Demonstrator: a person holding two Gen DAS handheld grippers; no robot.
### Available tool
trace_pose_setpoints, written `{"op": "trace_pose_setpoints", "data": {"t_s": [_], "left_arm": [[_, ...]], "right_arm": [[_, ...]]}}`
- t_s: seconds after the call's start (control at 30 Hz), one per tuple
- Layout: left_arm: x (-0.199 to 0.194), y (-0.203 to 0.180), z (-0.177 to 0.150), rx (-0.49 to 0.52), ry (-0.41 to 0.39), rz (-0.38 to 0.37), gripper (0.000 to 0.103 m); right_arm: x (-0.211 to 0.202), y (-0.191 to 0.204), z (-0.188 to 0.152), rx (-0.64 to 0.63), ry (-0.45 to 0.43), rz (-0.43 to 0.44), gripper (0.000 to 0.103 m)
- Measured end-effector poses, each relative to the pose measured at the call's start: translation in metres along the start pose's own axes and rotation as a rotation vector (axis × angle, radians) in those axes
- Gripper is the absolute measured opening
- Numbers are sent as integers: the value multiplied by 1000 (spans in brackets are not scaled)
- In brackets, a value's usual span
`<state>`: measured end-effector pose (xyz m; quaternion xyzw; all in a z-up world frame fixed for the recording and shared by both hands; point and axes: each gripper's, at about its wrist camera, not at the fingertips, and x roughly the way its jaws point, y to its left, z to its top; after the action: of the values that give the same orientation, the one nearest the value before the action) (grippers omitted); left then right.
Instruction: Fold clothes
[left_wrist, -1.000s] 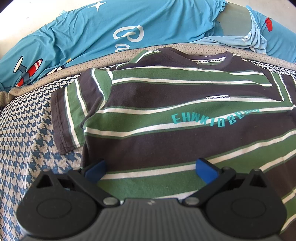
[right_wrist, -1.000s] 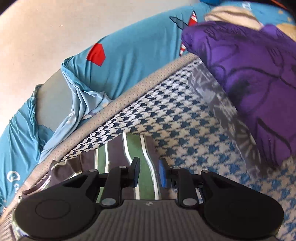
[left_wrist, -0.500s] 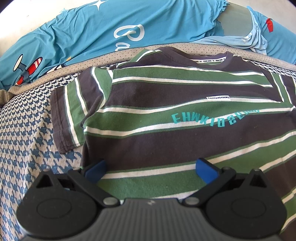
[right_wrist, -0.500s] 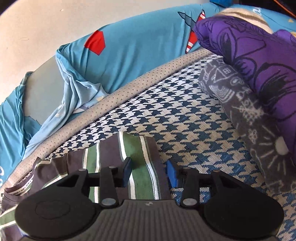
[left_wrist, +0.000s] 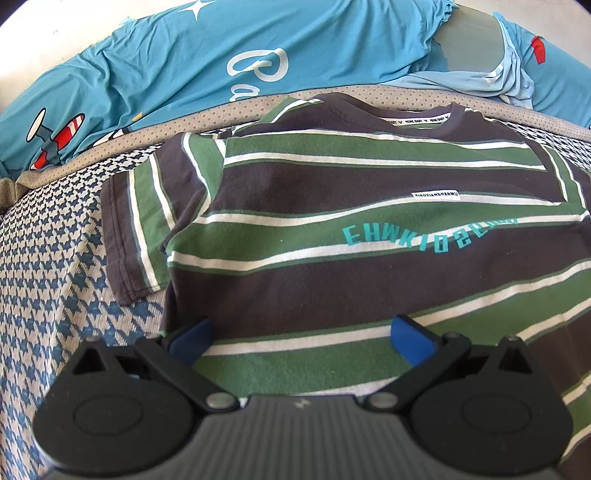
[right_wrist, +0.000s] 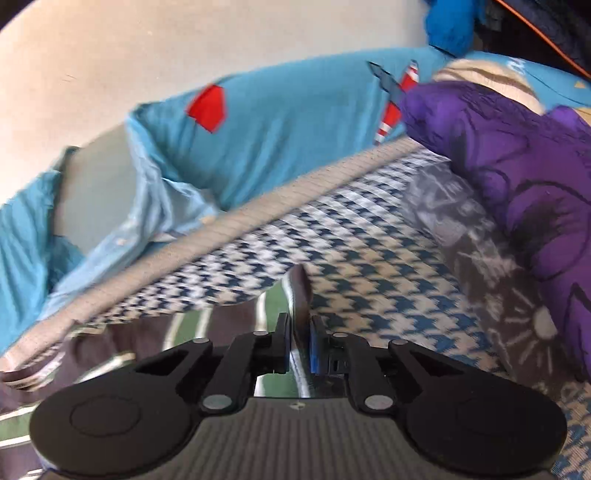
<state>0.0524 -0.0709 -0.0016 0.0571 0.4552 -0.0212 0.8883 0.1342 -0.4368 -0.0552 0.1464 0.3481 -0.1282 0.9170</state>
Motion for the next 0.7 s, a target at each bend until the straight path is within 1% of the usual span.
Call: {"op": "trace_pose_setpoints", "data": {"t_s": [0.1,0.17,0.33,0.37,0.43,0.47,0.5,0.53,0.67,0.7], "left_arm": [[0,-1,-1,0,-1,0,103],[-1,-1,-1,-4,0,0,103],[-6,-5,-4,25,-16,19,103],[-8,-5,-5,34,-22,28,103],[-11,-5,-7,41,-35,43,103],[-13,-3,-7,37,-40,51,103],[-14,0,-7,26,-42,54,103],[-16,3,-7,13,-44,56,103],[-21,23,-5,-57,-53,48,103],[-22,30,-3,-79,-57,37,103]], "right_arm": [[8,-8,0,27,37,-108,11],[7,-13,2,47,44,-115,11],[-5,7,-1,22,64,-25,13],[-8,11,-2,18,68,-7,14],[-12,19,-3,8,76,29,22],[-15,23,-4,3,80,47,24],[-17,27,-5,-2,83,64,29],[-20,32,-7,-12,88,77,31],[-30,54,-13,-63,122,134,31],[-31,58,-15,-75,134,142,31]]}}
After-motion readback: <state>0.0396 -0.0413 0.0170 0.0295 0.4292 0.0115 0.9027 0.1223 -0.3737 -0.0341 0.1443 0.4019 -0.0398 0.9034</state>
